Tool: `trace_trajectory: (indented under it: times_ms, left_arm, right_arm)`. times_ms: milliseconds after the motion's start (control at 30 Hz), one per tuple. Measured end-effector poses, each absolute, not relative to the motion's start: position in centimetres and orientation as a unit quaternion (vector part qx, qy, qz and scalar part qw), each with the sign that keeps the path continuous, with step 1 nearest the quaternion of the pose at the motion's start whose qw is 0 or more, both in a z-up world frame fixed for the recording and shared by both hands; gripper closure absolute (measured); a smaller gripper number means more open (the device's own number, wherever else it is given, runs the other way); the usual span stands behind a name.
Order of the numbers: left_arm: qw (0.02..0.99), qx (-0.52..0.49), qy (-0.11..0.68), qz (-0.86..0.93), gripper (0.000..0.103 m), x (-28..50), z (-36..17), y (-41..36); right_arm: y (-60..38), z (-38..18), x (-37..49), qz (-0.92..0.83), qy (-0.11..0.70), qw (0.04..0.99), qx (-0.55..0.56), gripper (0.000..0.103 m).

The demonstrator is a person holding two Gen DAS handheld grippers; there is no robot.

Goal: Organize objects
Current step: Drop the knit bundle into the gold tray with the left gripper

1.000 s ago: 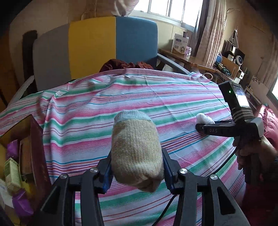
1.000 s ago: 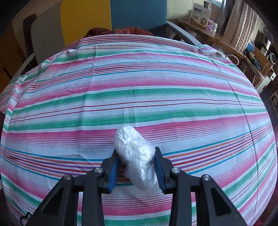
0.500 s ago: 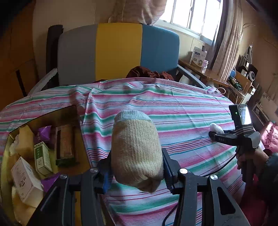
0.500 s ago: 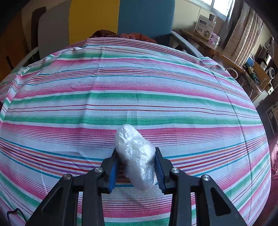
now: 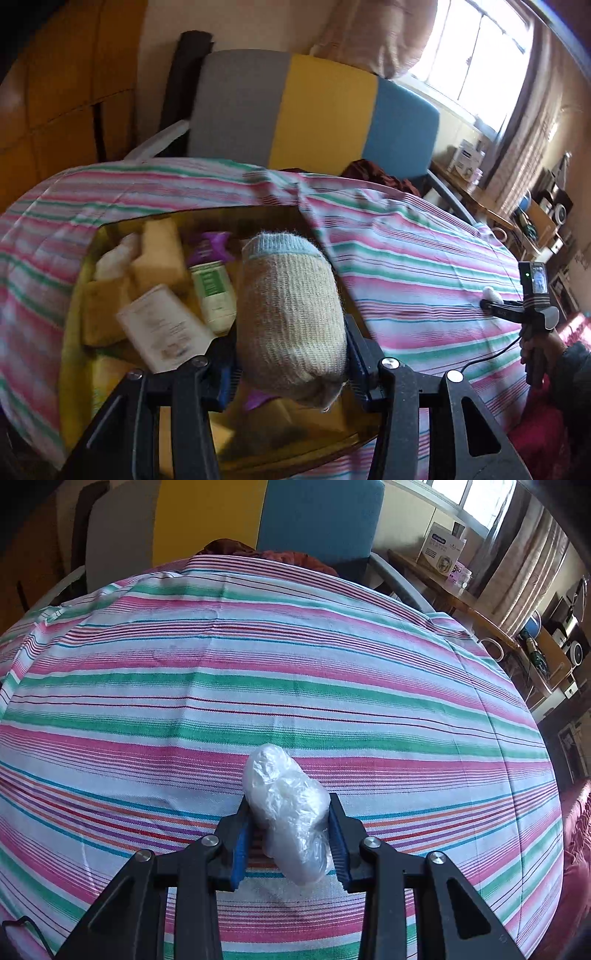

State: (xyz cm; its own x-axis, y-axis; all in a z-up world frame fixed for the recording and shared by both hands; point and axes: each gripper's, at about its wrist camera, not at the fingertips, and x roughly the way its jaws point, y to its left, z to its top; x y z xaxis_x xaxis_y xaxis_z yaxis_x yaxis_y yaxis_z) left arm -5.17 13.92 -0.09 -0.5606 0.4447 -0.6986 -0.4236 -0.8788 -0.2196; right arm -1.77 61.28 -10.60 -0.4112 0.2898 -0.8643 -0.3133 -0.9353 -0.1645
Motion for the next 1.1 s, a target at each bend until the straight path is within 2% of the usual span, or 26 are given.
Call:
trace_trajectory:
  times_ms: [167, 367, 600, 833, 1033, 1100]
  left_arm:
    - [0.228, -0.419, -0.031, 0.879, 0.054, -4.4, -1.6, 10.2]
    - [0.256, -0.431, -0.042, 0.864, 0.054, -4.0, -2.0, 11.5]
    - [0.309, -0.446, 0.027, 0.840, 0.054, -3.6, -3.1, 16.7]
    - [0.318, -0.487, 0.045, 0.812, 0.053, -4.4, -5.9, 19.0]
    - [0.306, -0.501, 0.038, 0.809, 0.049, -4.6, -6.9, 18.3]
    - [0.302, -0.486, 0.034, 0.819, 0.044, -4.5, -6.2, 17.7]
  right_arm:
    - [61.2, -10.6, -1.8, 0.839, 0.005, 0.181, -0.512, 0.067]
    - [60.9, -10.6, -1.9, 0.838, -0.007, 0.184, -0.513, 0.067]
    - [60.7, -10.6, -2.1, 0.838, -0.013, 0.184, -0.514, 0.067]
    - [60.9, -10.6, -2.1, 0.838, -0.015, 0.183, -0.514, 0.067]
    - [60.9, -10.7, -2.2, 0.838, -0.015, 0.183, -0.514, 0.067]
    - [61.0, -10.7, -2.2, 0.838, -0.015, 0.183, -0.514, 0.067]
